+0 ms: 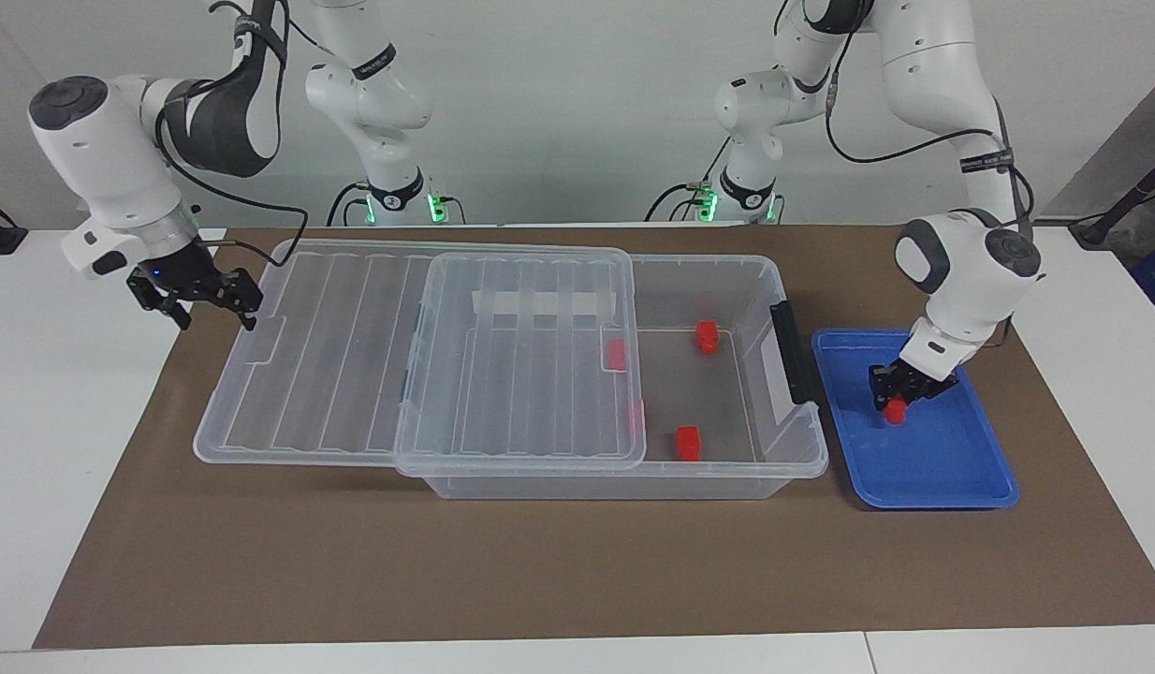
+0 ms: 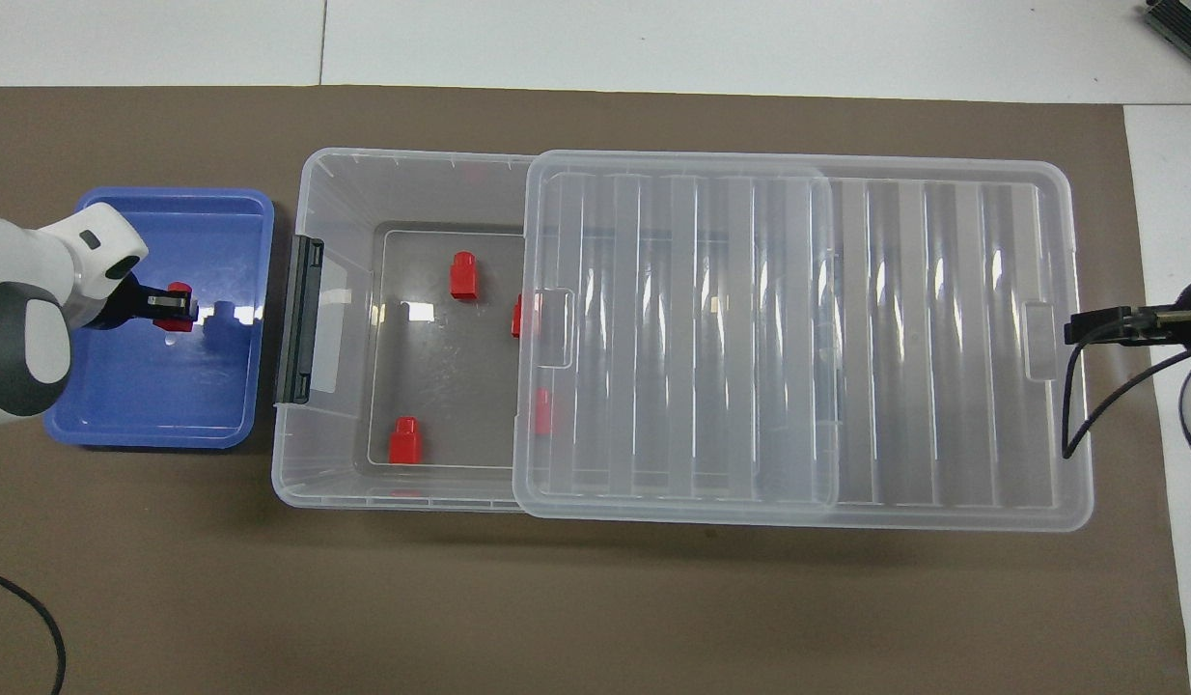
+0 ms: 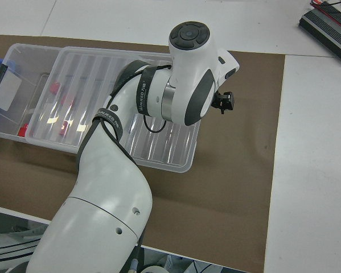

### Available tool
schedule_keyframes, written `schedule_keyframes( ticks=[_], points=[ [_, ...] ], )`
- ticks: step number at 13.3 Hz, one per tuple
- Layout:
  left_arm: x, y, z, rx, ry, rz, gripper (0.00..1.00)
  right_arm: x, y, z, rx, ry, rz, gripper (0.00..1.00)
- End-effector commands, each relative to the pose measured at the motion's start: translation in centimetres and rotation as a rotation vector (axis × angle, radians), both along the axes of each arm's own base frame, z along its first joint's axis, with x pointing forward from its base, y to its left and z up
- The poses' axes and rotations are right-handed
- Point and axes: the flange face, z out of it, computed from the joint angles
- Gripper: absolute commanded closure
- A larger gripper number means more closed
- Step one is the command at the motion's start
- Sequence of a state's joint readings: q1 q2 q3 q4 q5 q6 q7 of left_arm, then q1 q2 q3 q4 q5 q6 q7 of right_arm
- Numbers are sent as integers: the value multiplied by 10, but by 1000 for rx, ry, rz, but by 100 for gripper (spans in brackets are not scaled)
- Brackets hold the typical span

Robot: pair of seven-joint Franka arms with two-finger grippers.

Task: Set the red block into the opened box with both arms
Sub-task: 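Lift the red block with the left gripper and carry it over the box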

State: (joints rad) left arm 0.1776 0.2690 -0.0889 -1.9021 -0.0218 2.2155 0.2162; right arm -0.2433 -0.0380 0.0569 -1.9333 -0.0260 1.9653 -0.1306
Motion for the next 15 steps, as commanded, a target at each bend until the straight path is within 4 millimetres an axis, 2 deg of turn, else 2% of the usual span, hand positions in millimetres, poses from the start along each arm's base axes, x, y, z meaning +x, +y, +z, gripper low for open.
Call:
schedule_keyframes(
  ticks=[1,2,4,7,9,11,13,14,15],
  points=[
    [18,-18,79,-10,52,66,95,2,27,38,-8,20,-63,0],
    [20,-34,106,-13,60,78,95,3,39,50,-6,24,-91,0],
    [18,-74,143,-33,59,156,95,3,56,72,-2,26,-123,0],
    [10,-148,176,-65,76,300,94,0,57,118,7,28,-148,0],
    [0,-188,189,-72,73,352,93,-1,61,134,1,43,-146,0],
    [-11,-226,193,-69,56,353,93,1,65,134,6,58,-146,0],
    [-23,-255,188,-64,42,325,93,1,66,132,5,64,-146,0],
    [-33,-270,175,-61,29,315,93,1,66,132,3,65,-147,0],
    [-43,-274,154,-73,-8,308,93,1,67,132,4,67,-148,0]
  ],
)
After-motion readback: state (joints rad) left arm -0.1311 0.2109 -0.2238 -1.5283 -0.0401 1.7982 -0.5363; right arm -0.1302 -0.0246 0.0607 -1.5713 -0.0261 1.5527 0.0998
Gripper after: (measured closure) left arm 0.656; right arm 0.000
